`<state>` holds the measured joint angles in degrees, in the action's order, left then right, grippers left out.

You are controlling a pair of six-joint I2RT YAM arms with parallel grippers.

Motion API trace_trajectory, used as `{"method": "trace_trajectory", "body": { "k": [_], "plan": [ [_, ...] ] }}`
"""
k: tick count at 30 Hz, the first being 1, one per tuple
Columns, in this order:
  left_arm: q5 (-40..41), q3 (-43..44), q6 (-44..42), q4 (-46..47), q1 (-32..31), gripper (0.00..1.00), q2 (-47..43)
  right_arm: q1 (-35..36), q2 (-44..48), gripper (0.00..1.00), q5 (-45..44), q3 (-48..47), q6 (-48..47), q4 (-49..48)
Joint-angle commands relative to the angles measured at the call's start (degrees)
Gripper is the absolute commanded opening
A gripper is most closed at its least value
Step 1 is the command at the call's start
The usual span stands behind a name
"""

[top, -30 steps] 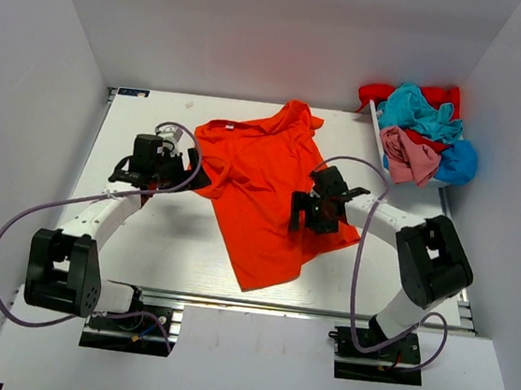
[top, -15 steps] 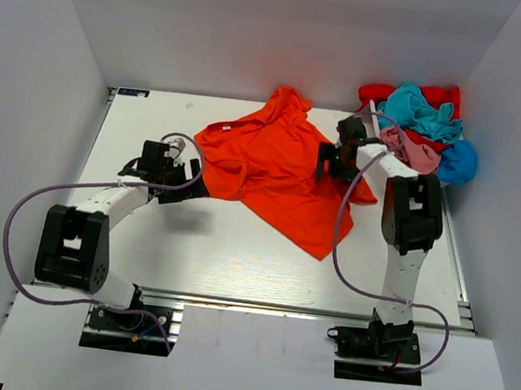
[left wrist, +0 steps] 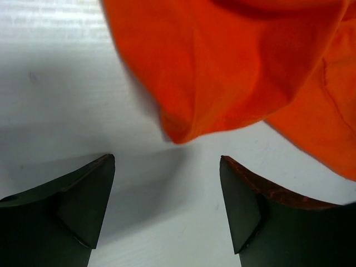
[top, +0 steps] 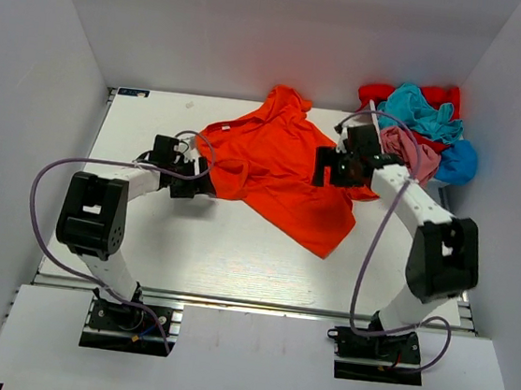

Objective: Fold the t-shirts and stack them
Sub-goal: Flatten out the tshirt

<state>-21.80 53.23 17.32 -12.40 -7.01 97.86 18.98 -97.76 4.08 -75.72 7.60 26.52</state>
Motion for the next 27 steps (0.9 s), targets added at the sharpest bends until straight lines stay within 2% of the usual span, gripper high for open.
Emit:
{"method": "trace_trajectory", "body": {
  "k": [1,3,7,8,9,10,11,12,17,21,27],
  "plan": [
    [-2.37,3.89,-1.24,1.86,-0.38,0.85,2.32,0.62,5.9,0.9,2.69,6.89,3.47,-1.3],
    [-2.37,6.52,-1.24,1.86,-0.9,0.82,4.26,0.97,10.1,0.9,4.53,12.58,6.1,-0.86],
    [-2.98,8.38,-2.55,1.86,-1.43,0.63,6.63,1.5,15.3,0.9,2.79,18.94,9.19,1.16],
    [-2.98,8.38,-2.56,1.16,-1.95,0.48,6.64,1.32,16.79,0.9,2.26,20.51,11.37,2.55],
    [-3.5,7.86,-2.56,1.15,-1.96,0.28,6.64,1.32,18.55,0.9,-0.1,22.09,12.35,2.92],
    [-3.51,7.24,-2.56,1.15,-1.96,0.28,6.64,1.32,19.26,0.9,-0.73,23.76,13.31,3.27],
    [-4.47,5.67,-2.56,1.68,-1.96,0.07,6.64,1.15,20.66,0.9,-1.35,24.65,15.32,3.62],
    [-5.0,4.78,-2.56,1.68,-1.96,0.0,6.03,0.97,21.37,0.9,-2.05,25.62,16.74,3.45],
    [-5.53,-0.66,-2.56,3.0,-1.96,0.0,0.94,0.79,26.56,0.88,-2.41,32.65,23.95,1.17],
    [-4.75,-3.92,-1.41,3.7,-1.96,0.0,-4.95,0.7,25.87,0.8,-1.18,35.55,27.03,-2.87],
    [-2.54,-7.79,-0.89,1.42,-1.96,0.0,-10.68,-0.08,24.45,0.78,-3.64,37.05,29.93,-2.09]
  ]
}}
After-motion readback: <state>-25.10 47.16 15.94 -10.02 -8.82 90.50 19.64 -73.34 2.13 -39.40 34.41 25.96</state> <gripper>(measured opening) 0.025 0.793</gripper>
